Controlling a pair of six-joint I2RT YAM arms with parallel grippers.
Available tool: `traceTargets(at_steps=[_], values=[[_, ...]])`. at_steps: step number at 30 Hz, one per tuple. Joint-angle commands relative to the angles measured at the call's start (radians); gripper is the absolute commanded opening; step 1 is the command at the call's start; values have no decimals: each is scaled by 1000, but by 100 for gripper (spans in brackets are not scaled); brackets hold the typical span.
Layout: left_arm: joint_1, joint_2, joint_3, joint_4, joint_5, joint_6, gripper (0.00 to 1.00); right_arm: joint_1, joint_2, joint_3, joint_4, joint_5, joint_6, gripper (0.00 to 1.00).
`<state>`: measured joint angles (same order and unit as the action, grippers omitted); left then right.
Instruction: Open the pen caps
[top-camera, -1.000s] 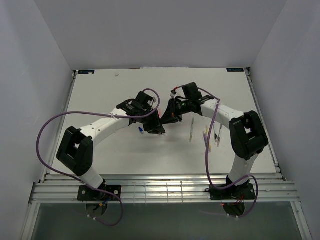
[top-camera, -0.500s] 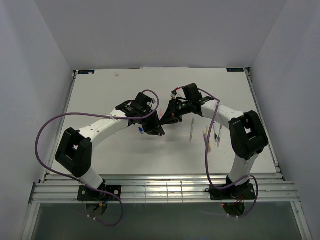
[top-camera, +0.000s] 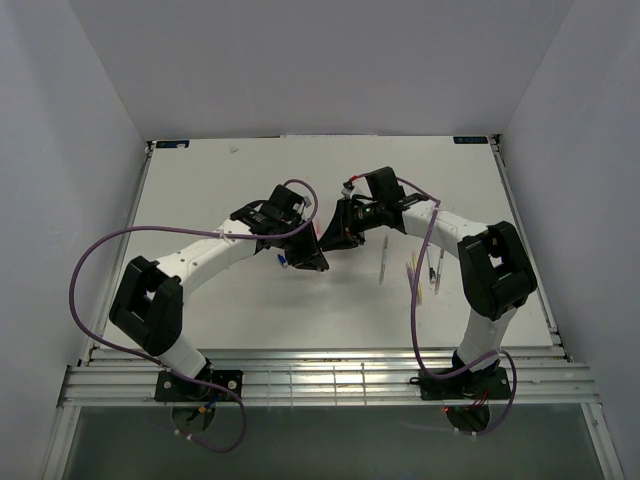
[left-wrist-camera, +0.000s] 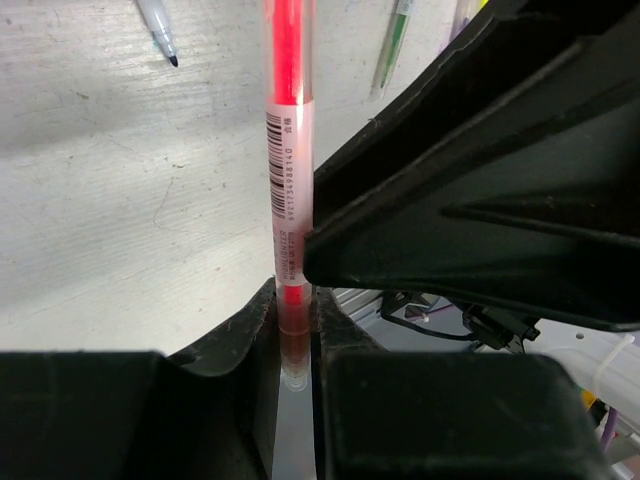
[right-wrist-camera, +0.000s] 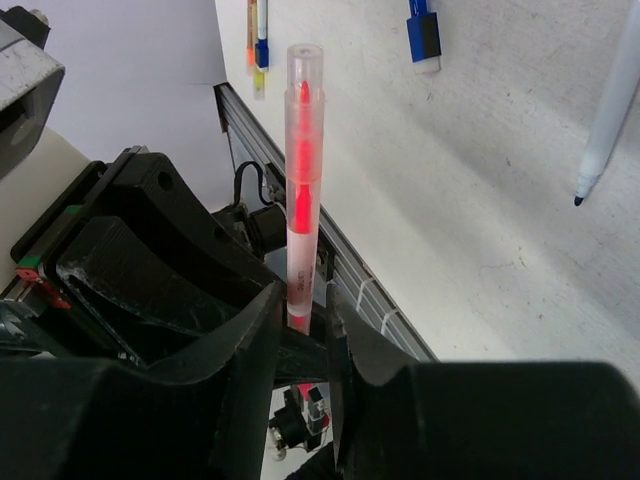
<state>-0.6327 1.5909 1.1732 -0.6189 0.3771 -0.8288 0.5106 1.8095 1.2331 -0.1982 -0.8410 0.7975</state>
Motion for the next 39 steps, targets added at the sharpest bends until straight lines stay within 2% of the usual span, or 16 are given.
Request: traceTargets(at_steps=[1,4,19,22,23,24,27,28,29,32,39], values=[[8,-59,6,-4,-10,7,0,-9,2,8,14,-33,-30,33],[8,-49,14,-2,-1,10,0,-6,2,0,22,-38,-26,35],[8,-43,36,-4,19,7,0,55,40,20,114,-50,63,33],[8,-46,32,-2,22,5,0,62,44,17,126,-49,69,19],[8,-48,31,-2,20,5,0,63,42,16,132,-47,75,8],[8,-54,28,-2,17,5,0,63,40,14,132,-44,77,8],[8,-74,0,-2,-4,-1,19,63,27,8,132,-24,75,8],[8,-88,-15,-1,-9,-4,30,63,24,8,132,-23,74,8],[8,-92,-21,1,-10,-6,36,63,24,9,131,-23,72,8],[8,-101,-36,1,-7,-4,49,60,22,-4,132,-26,69,8],[8,-120,-50,1,-14,-12,51,54,10,-23,132,-18,71,8]])
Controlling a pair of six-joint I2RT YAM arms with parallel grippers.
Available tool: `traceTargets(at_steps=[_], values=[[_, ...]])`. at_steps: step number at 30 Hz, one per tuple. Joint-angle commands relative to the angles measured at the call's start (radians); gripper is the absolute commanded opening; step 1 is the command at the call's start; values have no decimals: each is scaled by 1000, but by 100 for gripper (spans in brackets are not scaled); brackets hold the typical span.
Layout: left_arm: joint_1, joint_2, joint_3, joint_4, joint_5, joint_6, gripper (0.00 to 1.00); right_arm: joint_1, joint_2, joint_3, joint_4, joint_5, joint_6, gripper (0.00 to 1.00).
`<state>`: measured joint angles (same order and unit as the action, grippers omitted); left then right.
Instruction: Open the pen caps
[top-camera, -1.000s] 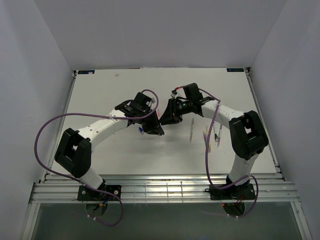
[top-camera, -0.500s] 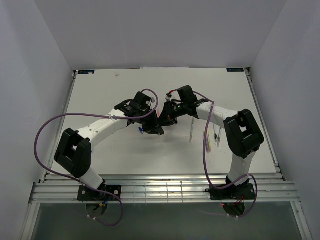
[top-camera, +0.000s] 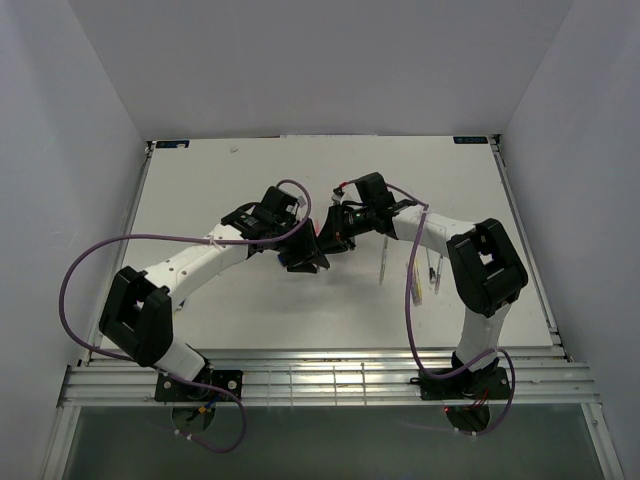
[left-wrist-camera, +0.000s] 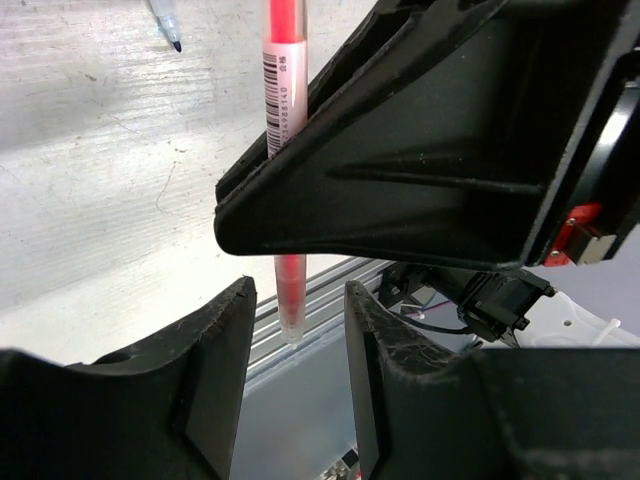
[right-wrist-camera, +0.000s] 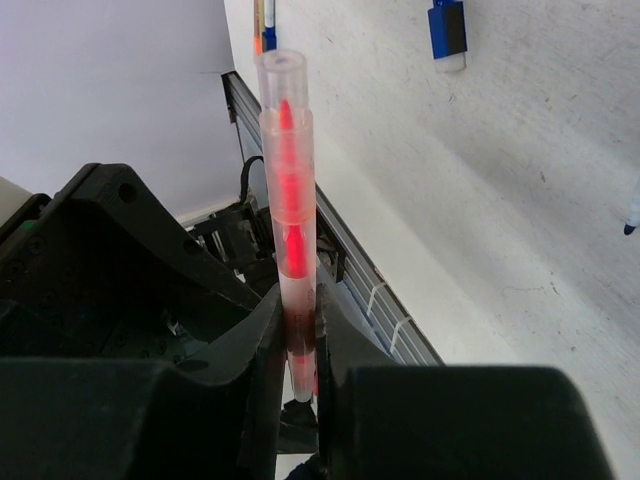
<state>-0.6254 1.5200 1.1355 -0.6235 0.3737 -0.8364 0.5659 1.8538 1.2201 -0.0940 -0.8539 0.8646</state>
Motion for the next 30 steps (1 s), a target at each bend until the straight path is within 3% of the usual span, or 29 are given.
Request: traceTargets(at_steps=[1,4,19,24,30], values=[[1,-49,-13,5,-9,-4,49,-3,-33,-10,28,-4,4,8],[1,-43,-13,8,-4,-4,40,-1,-31,-11,30,-2,10,8],[1,5,4,15,7,-3,24,-3,-24,10,53,-20,39,8],[1,3,-8,15,11,0,0,-3,-19,16,63,-31,47,8],[1,-44,-62,66,40,-12,0,-24,-5,45,63,-8,47,8]])
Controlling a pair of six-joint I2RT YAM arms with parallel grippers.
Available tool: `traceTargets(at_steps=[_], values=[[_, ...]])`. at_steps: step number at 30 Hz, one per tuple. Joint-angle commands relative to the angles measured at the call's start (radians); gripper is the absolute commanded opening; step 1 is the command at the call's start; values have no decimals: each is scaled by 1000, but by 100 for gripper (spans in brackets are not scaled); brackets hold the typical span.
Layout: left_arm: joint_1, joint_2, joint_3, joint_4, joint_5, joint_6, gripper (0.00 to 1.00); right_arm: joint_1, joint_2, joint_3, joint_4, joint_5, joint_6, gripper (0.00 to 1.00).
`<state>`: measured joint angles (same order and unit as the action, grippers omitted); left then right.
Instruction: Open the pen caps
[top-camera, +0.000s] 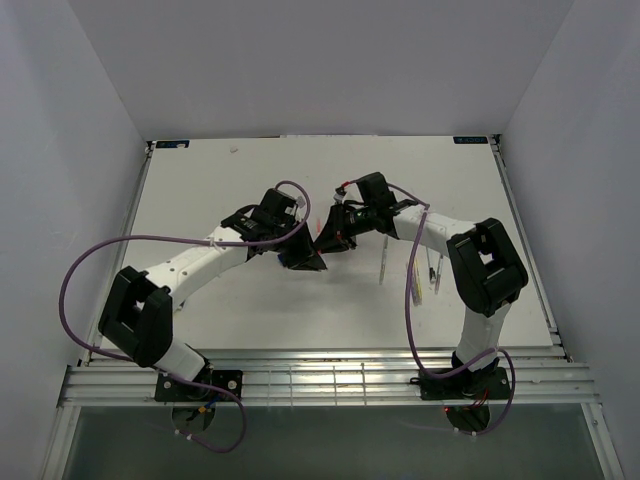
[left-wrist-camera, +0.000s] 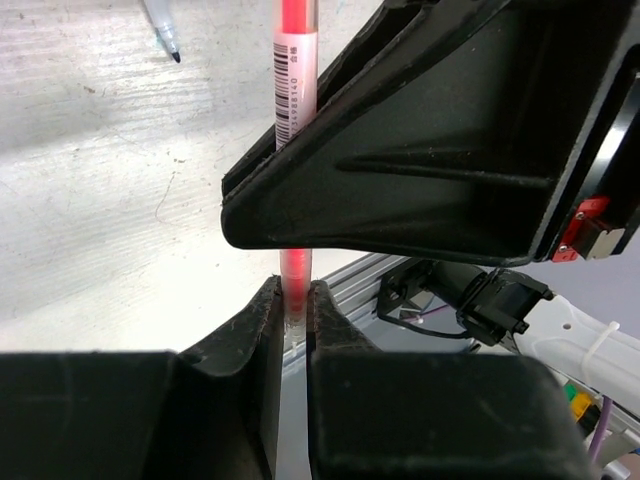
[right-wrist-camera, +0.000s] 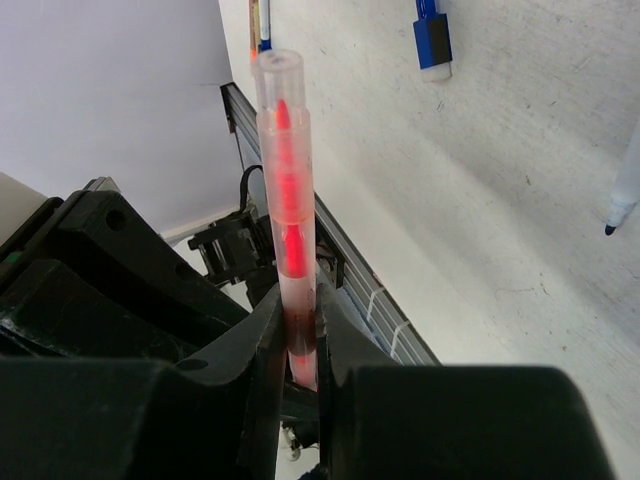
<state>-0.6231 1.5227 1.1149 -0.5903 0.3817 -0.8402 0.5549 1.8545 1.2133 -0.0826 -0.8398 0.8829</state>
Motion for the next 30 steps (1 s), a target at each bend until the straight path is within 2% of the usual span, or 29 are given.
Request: traceTargets(at_steps=[1,10,16,18,21,22,23,25,30], values=[[-1,-83,-74,67,39,-22,0,-30,-3,72,52,-12,30,8],[-1,-245,-256,237,123,-99,0,-168,113,264,66,-31,85,8],[-1,-305,-294,227,129,-88,0,-204,172,376,60,-33,111,8],[-1,-315,-277,181,65,-82,0,-202,172,373,34,-33,88,8],[3,-264,-197,-15,-119,-66,0,-187,166,384,-185,4,-106,8],[5,-239,-173,-128,-168,-56,0,-181,160,381,-248,57,-169,8],[10,-214,-152,-172,-208,-50,0,-173,153,373,-349,82,-274,8],[16,-153,-121,-247,-293,-42,0,-150,124,315,-396,143,-338,8],[28,-108,-144,-233,-362,-53,0,-118,91,235,-436,197,-427,8]])
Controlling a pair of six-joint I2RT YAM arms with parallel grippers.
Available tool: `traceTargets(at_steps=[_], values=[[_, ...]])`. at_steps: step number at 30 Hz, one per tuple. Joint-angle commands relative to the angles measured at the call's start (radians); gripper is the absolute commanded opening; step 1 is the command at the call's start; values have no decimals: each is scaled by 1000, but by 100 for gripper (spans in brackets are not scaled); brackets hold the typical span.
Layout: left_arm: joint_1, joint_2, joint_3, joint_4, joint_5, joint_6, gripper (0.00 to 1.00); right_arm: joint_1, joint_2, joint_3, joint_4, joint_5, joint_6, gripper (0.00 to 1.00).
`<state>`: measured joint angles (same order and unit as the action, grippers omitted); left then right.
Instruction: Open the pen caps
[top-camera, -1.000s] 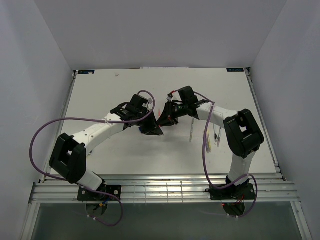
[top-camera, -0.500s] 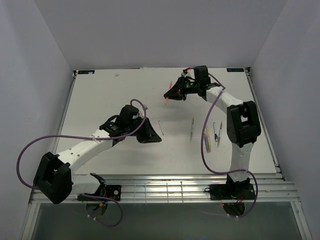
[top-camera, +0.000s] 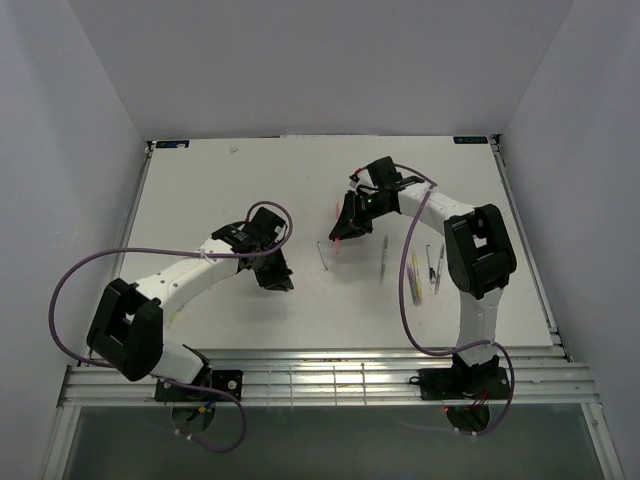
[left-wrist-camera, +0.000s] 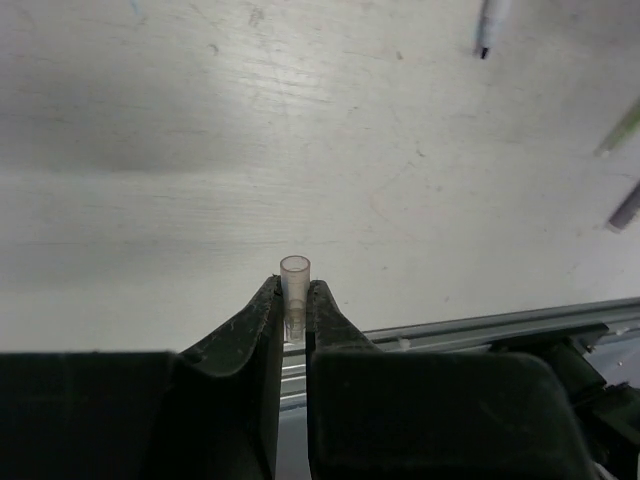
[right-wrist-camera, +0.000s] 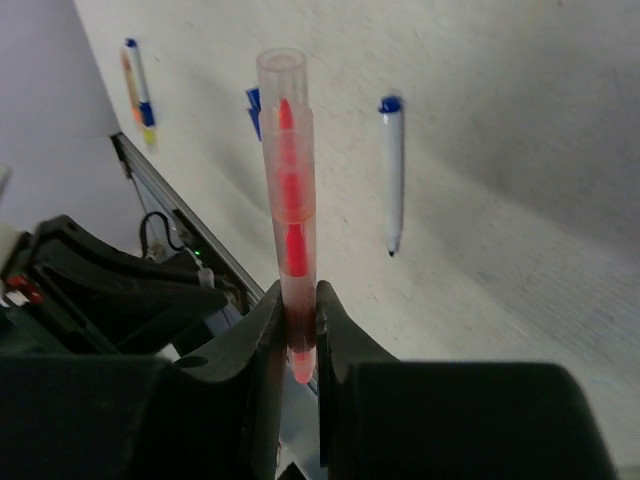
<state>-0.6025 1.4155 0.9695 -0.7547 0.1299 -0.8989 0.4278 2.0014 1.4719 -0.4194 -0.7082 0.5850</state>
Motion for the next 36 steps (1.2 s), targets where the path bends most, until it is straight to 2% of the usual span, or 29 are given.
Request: traceTargets(at_steps=[1,10,18,28,36], values=[[7,16,-6,-61,-115,6,0,12,-55,-28,-107,81,-139,8],[33,145,1,-52,-257,48,0,42,-21,-35,-193,213,-224,8],[66,223,24,-37,-348,72,0,61,37,-25,-211,231,-263,8],[119,371,147,20,-358,129,0,92,100,44,-286,273,-286,8],[176,473,236,23,-312,140,0,111,163,105,-306,294,-286,8]])
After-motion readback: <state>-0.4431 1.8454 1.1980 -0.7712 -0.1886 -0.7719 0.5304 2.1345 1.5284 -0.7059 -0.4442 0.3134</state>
